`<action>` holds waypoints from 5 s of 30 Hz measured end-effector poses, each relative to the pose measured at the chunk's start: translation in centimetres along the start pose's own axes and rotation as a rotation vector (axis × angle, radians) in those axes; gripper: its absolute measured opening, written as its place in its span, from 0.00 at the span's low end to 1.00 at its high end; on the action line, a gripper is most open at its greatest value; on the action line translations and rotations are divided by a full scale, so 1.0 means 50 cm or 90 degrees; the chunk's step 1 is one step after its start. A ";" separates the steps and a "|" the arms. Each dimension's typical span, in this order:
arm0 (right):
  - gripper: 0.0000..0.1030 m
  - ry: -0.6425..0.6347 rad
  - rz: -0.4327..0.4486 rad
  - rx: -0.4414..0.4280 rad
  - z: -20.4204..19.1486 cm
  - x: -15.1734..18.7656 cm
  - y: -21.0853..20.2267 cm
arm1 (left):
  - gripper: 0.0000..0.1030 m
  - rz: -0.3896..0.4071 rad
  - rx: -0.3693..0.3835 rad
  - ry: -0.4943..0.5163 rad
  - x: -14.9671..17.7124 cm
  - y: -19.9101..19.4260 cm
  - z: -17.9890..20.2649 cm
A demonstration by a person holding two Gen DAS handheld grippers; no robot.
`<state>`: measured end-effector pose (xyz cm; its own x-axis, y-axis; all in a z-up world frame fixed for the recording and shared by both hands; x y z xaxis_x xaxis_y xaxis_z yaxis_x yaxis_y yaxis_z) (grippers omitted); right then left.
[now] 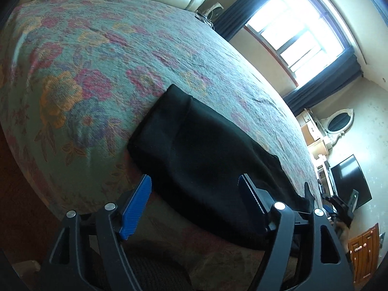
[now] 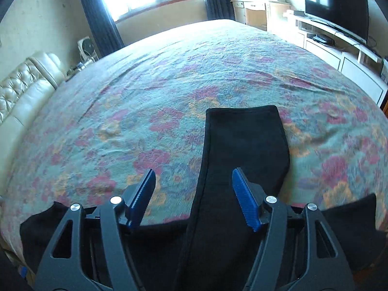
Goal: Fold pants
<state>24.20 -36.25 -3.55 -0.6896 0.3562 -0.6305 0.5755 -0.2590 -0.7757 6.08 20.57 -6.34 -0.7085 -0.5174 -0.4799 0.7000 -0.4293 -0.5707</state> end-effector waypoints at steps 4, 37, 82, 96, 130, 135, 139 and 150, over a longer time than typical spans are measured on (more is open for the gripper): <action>0.65 -0.121 -0.068 0.136 -0.050 -0.021 0.149 | 0.74 -0.056 -0.006 0.005 0.026 0.038 0.016; 0.39 0.322 0.004 -0.065 0.671 0.201 -0.138 | 0.77 0.060 -0.050 0.068 0.058 0.047 0.220; 0.34 0.448 -0.111 -0.205 0.667 0.210 0.008 | 0.77 -0.110 0.043 0.127 0.193 0.206 0.302; 0.05 0.417 -0.018 -0.244 0.660 0.209 -0.187 | 0.77 -0.128 0.054 0.115 0.195 0.204 0.303; 0.16 0.472 -0.093 -0.218 0.702 0.352 -0.084 | 0.23 -0.244 0.141 -0.089 0.364 0.340 0.369; 0.09 0.447 -0.082 -0.208 0.696 0.349 -0.102 | 0.16 -0.252 0.139 -0.048 0.356 0.322 0.371; 0.13 0.459 -0.117 -0.229 0.718 0.369 -0.093 | 0.16 -0.258 0.156 -0.037 0.368 0.318 0.364; 0.57 0.231 -0.015 -0.119 0.712 0.147 -0.098 | 0.17 -0.259 0.178 -0.057 0.363 0.326 0.363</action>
<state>0.69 -64.31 -5.32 -0.5229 0.6621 -0.5368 0.6550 -0.0910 -0.7502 6.24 -9.25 -12.26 -0.9271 -0.3233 -0.1894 0.3746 -0.7849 -0.4936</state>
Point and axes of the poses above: each gripper's, at about its wrist camera, not at the fingertips, and y roughly the way its jaws point, z to its right, x to its underside, the point moved 2 cm from there along y, roughly the way its jaws point, and after that the axes turned 7 degrees about x, right-handed, at the moved point
